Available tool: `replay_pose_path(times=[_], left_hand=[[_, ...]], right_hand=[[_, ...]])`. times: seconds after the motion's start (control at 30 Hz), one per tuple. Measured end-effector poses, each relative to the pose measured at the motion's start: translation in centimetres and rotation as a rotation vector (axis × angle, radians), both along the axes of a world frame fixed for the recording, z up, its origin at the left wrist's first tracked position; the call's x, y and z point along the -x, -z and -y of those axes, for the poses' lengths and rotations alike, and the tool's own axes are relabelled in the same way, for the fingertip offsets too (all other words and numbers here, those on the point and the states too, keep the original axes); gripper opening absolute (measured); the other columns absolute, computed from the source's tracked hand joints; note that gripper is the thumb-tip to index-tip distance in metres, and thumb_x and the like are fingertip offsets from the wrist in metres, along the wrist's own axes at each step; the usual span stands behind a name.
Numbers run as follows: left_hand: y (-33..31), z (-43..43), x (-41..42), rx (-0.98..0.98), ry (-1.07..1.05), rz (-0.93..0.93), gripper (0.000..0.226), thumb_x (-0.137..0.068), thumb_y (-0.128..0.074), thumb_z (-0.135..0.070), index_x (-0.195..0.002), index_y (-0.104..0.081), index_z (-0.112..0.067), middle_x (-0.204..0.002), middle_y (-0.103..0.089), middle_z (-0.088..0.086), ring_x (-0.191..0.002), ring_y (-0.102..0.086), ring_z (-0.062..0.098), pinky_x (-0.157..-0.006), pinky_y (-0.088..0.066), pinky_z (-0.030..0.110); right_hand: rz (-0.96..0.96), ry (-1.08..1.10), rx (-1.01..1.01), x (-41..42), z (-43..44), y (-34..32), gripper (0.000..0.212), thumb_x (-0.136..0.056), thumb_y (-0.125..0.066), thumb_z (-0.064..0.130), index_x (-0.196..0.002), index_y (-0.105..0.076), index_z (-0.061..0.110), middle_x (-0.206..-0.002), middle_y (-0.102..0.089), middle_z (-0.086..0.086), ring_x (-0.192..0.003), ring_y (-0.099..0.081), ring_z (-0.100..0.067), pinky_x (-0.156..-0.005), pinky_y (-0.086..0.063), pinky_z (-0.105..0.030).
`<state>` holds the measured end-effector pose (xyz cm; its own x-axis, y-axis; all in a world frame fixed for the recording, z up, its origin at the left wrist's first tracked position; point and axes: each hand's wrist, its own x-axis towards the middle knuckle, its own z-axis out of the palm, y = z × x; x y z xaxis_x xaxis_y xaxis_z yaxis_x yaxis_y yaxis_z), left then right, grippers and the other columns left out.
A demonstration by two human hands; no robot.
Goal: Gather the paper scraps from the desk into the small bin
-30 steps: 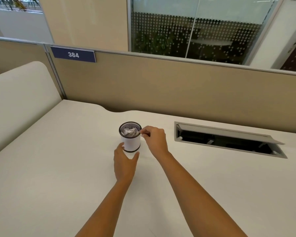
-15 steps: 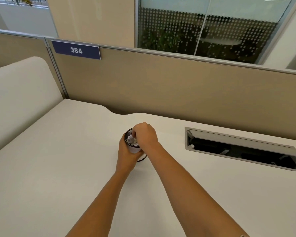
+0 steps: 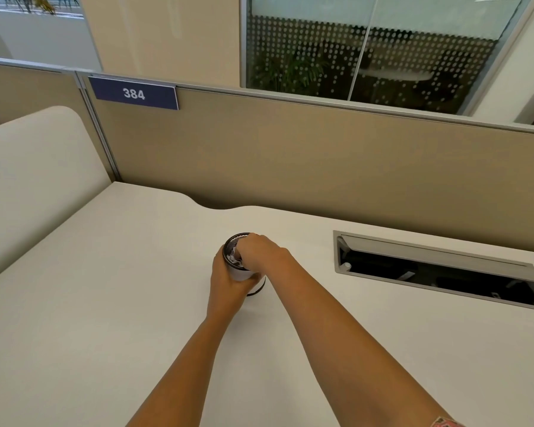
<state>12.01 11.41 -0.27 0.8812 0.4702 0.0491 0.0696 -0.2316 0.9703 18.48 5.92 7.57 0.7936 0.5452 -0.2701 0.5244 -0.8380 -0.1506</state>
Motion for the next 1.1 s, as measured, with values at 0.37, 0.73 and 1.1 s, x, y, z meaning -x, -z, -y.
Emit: replay_pose_path(times=[0.37, 0.73, 1.1], left_hand=[[-0.3, -0.1, 0.2, 0.036, -0.004, 0.009, 0.085, -0.066, -0.084, -0.01, -0.137, -0.038, -0.011, -0.135, -0.053, 0.009, -0.122, -0.052, 0.025, -0.103, -0.044, 0.036], [-0.8, 0.0, 0.6, 0.023, 0.032, 0.017, 0.082, -0.068, -0.082, -0.008, -0.137, -0.038, -0.009, -0.135, -0.052, 0.01, -0.122, -0.051, 0.025, -0.101, -0.043, 0.034], [0.0, -0.6, 1.2, -0.048, 0.084, -0.046, 0.079, -0.074, -0.077, -0.011, -0.14, -0.033, -0.01, -0.142, -0.045, 0.008, -0.13, -0.044, 0.024, -0.107, -0.037, 0.033]], right_hand=[[0.078, 0.123, -0.153, 0.1, 1.1, -0.8, 0.028, -0.088, -0.059, 0.01, -0.114, -0.068, 0.011, -0.117, -0.063, -0.015, -0.104, -0.062, -0.032, -0.086, -0.05, -0.031], [0.199, 0.057, -0.111, 2.9, 3.9, -0.8, 0.028, -0.092, -0.049, 0.012, -0.115, -0.064, 0.008, -0.113, -0.063, -0.014, -0.095, -0.06, -0.031, -0.081, -0.047, -0.031], [0.382, -0.087, -0.222, 5.9, 6.3, 0.6, 0.029, -0.095, -0.046, 0.009, -0.119, -0.062, 0.006, -0.114, -0.067, -0.015, -0.102, -0.062, -0.03, -0.088, -0.048, -0.035]])
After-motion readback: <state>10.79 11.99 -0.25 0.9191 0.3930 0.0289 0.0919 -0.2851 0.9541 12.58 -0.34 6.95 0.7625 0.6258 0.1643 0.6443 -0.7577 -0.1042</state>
